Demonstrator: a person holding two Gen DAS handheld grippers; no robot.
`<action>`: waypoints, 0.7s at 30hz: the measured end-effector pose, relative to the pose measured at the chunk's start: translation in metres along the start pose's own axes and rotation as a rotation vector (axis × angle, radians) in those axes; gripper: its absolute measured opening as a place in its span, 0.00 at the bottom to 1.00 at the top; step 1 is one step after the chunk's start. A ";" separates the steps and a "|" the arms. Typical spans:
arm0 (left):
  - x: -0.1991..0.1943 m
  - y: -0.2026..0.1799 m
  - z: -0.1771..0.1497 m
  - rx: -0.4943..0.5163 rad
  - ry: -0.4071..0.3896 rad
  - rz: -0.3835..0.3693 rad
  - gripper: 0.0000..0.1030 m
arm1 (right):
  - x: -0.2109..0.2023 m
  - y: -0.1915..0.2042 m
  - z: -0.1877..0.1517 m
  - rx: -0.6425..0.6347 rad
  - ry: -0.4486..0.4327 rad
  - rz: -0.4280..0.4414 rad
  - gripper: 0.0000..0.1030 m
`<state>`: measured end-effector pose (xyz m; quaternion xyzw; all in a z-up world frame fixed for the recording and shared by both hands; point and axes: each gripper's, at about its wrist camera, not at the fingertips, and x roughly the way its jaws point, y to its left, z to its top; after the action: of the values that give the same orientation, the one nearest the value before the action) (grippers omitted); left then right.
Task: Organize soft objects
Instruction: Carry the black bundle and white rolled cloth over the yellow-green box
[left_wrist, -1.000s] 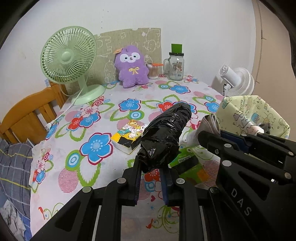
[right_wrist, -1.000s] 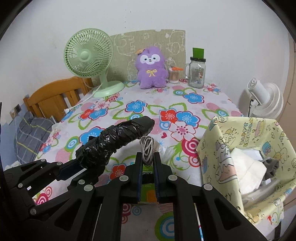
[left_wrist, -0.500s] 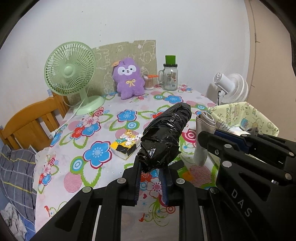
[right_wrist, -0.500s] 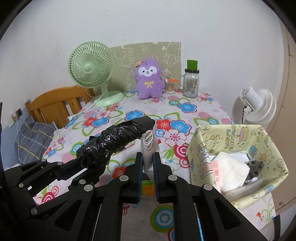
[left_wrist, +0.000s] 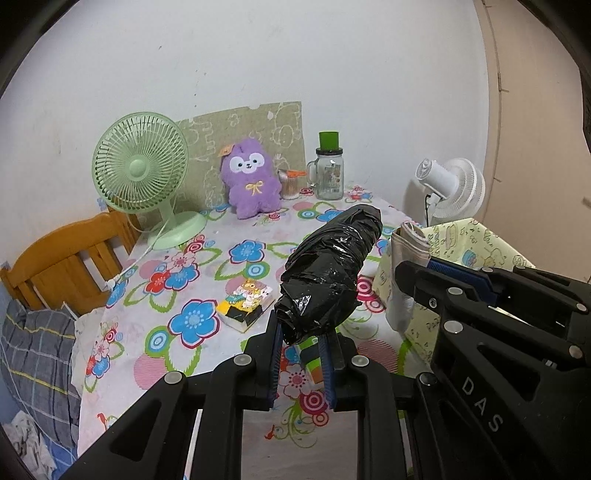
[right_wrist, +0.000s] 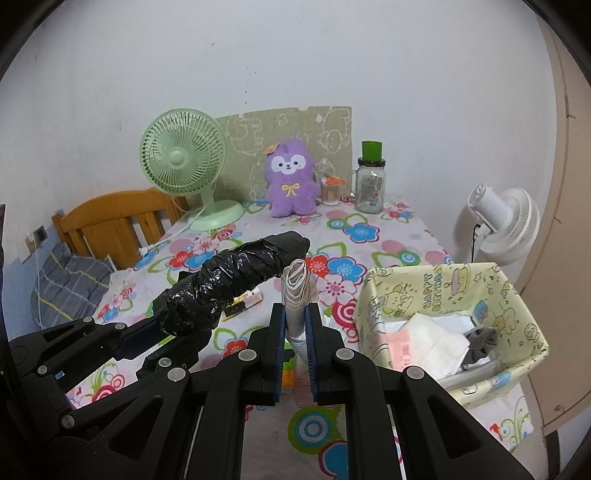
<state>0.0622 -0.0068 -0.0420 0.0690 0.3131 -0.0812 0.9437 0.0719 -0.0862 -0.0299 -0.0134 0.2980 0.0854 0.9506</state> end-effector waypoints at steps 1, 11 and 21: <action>-0.001 -0.001 0.001 0.001 -0.002 0.000 0.17 | -0.001 -0.001 0.001 -0.001 -0.002 0.000 0.13; -0.010 -0.015 0.014 0.013 -0.026 0.003 0.17 | -0.015 -0.013 0.011 -0.003 -0.026 0.004 0.13; -0.010 -0.030 0.030 0.039 -0.041 -0.018 0.17 | -0.022 -0.032 0.024 0.016 -0.037 -0.019 0.13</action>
<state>0.0661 -0.0401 -0.0144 0.0826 0.2927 -0.0974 0.9476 0.0734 -0.1195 0.0017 -0.0071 0.2807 0.0744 0.9569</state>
